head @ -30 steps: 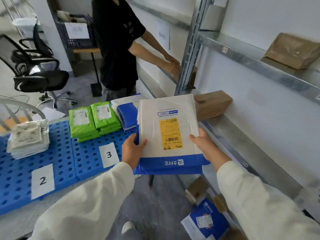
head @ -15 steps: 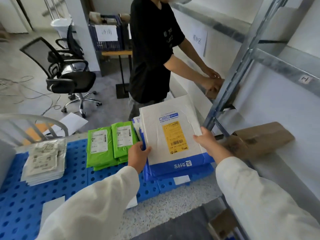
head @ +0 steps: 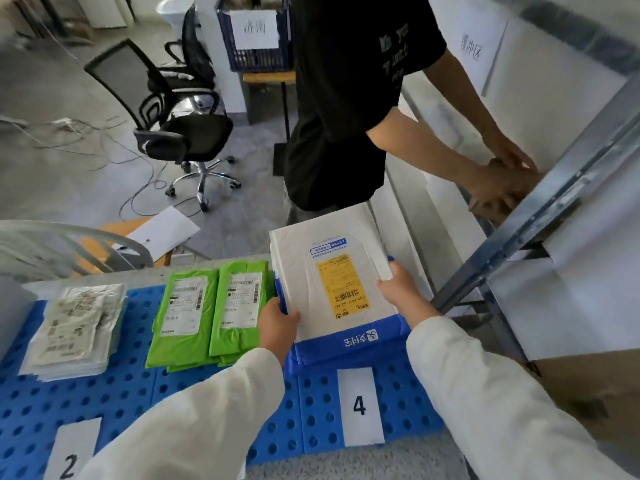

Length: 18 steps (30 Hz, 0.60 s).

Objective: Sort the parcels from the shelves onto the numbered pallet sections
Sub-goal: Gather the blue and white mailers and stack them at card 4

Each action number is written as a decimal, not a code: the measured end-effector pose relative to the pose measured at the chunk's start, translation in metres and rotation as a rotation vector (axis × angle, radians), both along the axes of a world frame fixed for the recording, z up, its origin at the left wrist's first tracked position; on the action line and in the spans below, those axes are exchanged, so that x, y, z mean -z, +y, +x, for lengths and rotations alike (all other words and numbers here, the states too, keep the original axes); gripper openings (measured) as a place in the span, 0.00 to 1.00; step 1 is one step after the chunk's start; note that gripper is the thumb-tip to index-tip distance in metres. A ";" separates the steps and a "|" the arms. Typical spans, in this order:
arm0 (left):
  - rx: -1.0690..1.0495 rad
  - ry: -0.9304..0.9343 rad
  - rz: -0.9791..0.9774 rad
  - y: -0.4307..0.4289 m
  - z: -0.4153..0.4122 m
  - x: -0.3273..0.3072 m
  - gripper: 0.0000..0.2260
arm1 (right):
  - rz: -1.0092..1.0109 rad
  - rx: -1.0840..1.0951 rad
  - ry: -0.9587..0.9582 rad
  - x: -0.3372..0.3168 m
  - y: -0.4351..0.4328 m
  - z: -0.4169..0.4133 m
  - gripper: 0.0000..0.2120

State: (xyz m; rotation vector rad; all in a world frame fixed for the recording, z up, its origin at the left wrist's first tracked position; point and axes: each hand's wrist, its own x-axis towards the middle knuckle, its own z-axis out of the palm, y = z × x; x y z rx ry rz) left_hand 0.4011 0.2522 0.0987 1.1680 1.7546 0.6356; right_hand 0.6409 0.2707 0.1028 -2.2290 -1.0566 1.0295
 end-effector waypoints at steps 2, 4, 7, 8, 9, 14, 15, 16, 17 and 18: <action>0.001 0.041 -0.006 0.009 0.003 0.005 0.06 | -0.013 -0.014 0.026 0.016 0.007 0.001 0.15; 0.002 0.084 -0.025 0.016 0.006 0.012 0.05 | -0.036 -0.020 0.047 0.031 0.011 0.001 0.16; -0.009 0.120 -0.022 0.018 0.009 0.022 0.06 | -0.057 -0.020 0.045 0.049 0.011 0.001 0.16; -0.002 0.129 -0.017 0.018 0.010 0.024 0.07 | -0.061 -0.011 0.049 0.053 0.010 0.000 0.17; 0.013 0.135 -0.015 0.017 0.010 0.026 0.07 | -0.067 -0.003 0.049 0.056 0.008 0.000 0.17; 0.089 0.203 -0.061 0.020 0.010 0.026 0.11 | -0.099 -0.043 -0.134 0.055 0.000 -0.001 0.18; 0.116 0.228 -0.054 0.020 0.009 0.023 0.13 | -0.096 -0.081 -0.190 0.052 -0.002 -0.001 0.18; 0.158 0.256 -0.034 0.020 0.009 0.019 0.16 | -0.087 -0.119 -0.234 0.048 -0.004 -0.002 0.18; 0.216 0.288 0.001 0.019 0.008 0.014 0.19 | -0.074 -0.156 -0.269 0.043 -0.006 -0.004 0.18; 0.286 0.327 0.046 0.018 0.008 0.008 0.21 | -0.063 -0.199 -0.301 0.037 -0.009 -0.007 0.19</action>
